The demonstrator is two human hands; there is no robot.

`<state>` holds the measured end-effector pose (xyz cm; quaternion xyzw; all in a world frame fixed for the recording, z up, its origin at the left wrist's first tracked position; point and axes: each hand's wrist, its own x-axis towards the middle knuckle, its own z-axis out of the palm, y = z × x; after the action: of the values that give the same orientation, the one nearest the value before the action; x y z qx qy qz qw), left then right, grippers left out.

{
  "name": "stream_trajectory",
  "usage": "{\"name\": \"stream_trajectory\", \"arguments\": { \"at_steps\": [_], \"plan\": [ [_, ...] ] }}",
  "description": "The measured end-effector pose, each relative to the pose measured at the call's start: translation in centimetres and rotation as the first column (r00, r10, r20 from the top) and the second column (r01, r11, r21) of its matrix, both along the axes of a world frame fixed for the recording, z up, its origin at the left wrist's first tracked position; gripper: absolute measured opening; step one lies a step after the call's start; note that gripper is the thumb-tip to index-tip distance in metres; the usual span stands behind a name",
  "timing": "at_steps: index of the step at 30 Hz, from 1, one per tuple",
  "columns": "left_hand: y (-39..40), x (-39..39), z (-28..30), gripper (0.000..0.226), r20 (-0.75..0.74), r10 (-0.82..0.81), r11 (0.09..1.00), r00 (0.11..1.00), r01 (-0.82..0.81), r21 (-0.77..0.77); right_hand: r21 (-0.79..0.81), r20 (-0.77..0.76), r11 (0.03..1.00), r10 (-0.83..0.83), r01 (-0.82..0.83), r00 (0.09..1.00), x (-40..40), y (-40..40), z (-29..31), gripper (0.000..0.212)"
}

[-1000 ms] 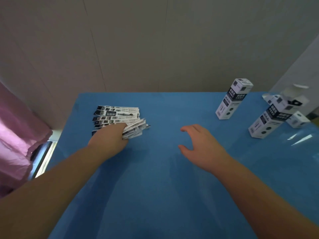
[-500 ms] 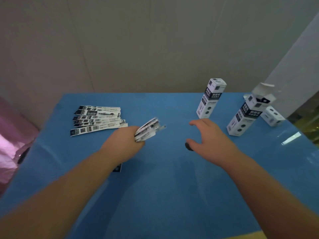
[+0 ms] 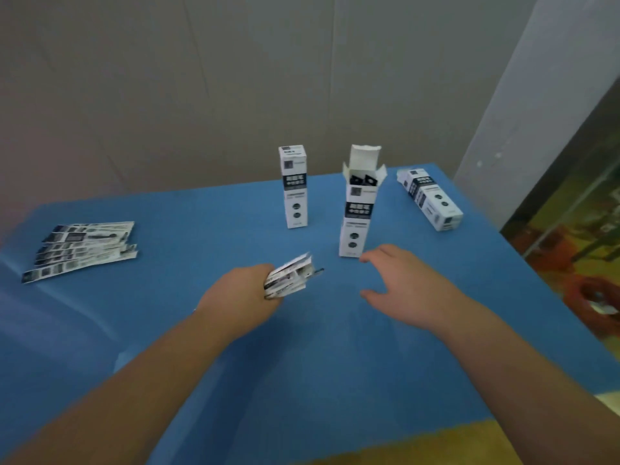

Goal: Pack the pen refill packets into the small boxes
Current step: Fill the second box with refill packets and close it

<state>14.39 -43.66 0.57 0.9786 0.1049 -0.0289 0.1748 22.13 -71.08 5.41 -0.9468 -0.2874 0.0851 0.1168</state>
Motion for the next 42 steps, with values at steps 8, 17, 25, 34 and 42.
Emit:
{"name": "stream_trajectory", "arguments": {
  "at_steps": [8, 17, 25, 34, 42],
  "plan": [
    [-11.7, 5.3, -0.7, 0.022, -0.040, -0.203, 0.966, 0.978, 0.207, 0.156, -0.025, 0.010, 0.995, -0.101, 0.101, 0.995, 4.8, -9.5, -0.5, 0.051],
    [-15.4, 10.1, -1.7, 0.060, -0.018, -0.295, 0.913, 0.955, 0.287, 0.290, 0.080, 0.027, 0.990, -0.119, 0.116, 0.993, 7.2, -11.8, -1.9, 0.045],
    [-13.8, 7.4, -2.2, 0.098, 0.048, -0.226, 0.957, 0.973, 0.213, 0.199, 0.145, 0.043, 0.987, -0.070, 0.063, 0.997, 8.9, -10.3, -2.5, 0.040],
    [-13.1, 11.4, 1.5, 0.096, 0.287, 0.422, 0.751, 0.860, -0.154, -0.642, 0.155, 0.060, 0.988, 0.013, -0.022, 0.998, 9.4, -8.7, -2.8, 0.038],
    [-11.1, 13.7, 2.2, 0.062, 0.256, 0.234, 0.744, 0.938, -0.004, -0.668, 0.027, 0.084, 0.893, 0.446, -0.450, 0.891, 7.5, -5.0, -4.4, 0.072]
  ]
}}
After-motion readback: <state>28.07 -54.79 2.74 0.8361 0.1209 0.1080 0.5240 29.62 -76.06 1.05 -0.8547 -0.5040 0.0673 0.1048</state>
